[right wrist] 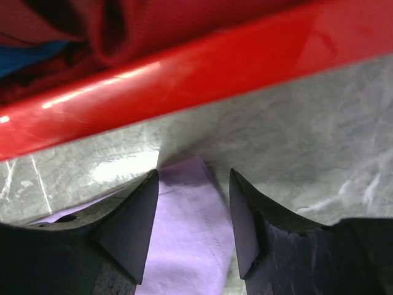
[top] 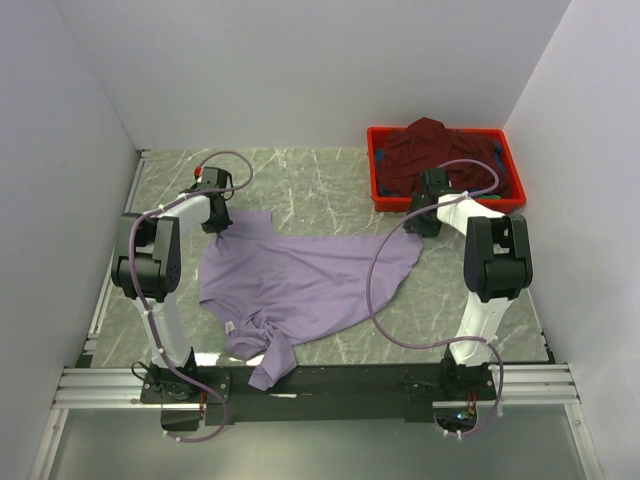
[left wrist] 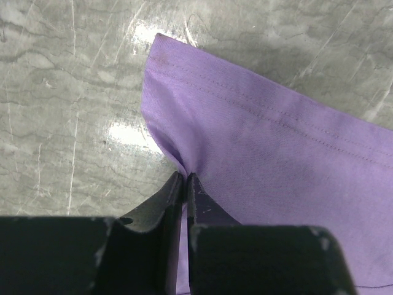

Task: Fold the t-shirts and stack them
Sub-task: Flatten the tshirt out

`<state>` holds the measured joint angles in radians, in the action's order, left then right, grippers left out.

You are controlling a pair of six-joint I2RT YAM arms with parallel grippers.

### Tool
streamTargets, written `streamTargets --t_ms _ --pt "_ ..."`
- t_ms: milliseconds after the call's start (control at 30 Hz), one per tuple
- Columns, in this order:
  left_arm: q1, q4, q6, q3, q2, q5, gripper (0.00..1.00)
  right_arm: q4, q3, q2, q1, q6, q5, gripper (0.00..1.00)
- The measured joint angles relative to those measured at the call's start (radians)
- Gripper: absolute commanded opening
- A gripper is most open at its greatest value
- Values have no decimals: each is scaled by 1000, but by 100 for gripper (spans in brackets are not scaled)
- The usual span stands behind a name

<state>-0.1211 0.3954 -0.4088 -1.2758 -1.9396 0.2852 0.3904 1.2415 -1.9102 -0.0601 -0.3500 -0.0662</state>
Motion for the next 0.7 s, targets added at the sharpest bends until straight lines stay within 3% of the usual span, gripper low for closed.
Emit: streamTargets --t_ms 400,600,700 --pt "0 0 0 0 0 0 11 58 44 -26 -40 20 -44 53" --pt "0 0 0 0 1 0 11 75 68 -42 -40 30 -46 44" --pt "0 0 0 0 1 0 9 80 74 -45 -40 34 -45 29"
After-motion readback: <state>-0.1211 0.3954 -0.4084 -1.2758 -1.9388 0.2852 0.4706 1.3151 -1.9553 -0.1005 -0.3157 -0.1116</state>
